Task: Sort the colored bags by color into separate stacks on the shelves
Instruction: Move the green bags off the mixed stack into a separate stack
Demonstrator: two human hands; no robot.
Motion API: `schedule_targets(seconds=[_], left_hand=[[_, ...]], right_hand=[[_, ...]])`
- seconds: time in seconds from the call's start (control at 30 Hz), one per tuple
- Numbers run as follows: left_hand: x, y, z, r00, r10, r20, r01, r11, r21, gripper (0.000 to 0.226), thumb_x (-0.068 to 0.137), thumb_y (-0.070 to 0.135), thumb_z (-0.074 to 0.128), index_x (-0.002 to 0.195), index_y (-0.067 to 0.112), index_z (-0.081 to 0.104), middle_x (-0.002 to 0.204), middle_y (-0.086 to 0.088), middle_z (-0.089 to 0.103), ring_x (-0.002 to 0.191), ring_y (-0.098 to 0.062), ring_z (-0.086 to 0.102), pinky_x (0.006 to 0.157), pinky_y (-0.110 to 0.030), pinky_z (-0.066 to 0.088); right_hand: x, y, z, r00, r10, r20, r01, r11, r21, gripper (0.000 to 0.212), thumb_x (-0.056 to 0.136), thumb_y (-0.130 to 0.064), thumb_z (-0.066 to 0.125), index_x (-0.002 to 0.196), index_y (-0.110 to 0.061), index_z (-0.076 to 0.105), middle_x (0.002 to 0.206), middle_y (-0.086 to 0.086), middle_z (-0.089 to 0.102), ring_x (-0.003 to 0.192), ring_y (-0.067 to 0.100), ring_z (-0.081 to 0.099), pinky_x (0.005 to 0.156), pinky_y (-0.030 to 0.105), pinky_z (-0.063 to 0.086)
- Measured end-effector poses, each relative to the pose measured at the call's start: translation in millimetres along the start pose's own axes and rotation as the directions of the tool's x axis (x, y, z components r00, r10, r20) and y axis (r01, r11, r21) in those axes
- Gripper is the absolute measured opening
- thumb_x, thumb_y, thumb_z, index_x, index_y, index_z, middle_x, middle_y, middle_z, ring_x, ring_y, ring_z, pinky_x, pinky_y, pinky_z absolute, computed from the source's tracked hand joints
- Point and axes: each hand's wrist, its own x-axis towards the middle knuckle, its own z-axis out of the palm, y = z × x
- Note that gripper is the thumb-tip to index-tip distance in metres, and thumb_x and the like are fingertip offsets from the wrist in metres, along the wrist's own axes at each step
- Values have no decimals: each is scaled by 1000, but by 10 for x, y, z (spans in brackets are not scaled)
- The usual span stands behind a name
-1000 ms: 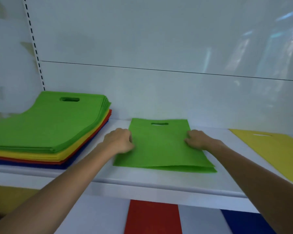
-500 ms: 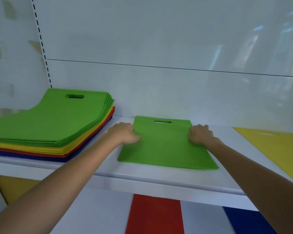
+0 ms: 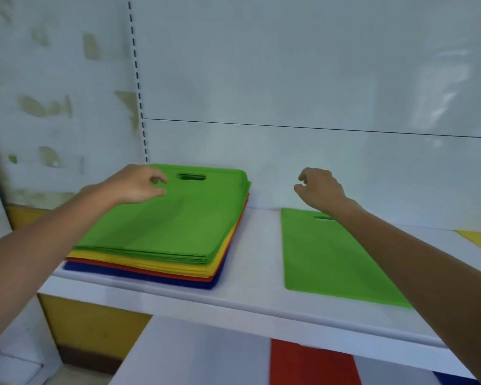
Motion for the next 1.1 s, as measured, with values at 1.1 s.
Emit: schedule_targets(seconds=[1.1], left_hand=[[-11, -232, 203, 929, 87, -360, -156, 974, -166, 27, 92, 10, 48, 106, 21, 69, 115, -6, 66, 106, -28, 59, 92, -38, 46]], right_hand=[[-241, -737, 390, 895, 304, -328, -180, 916, 358, 27, 91, -15, 55, 118, -15, 48, 100, 10, 64, 93, 31, 59, 79, 39, 46]])
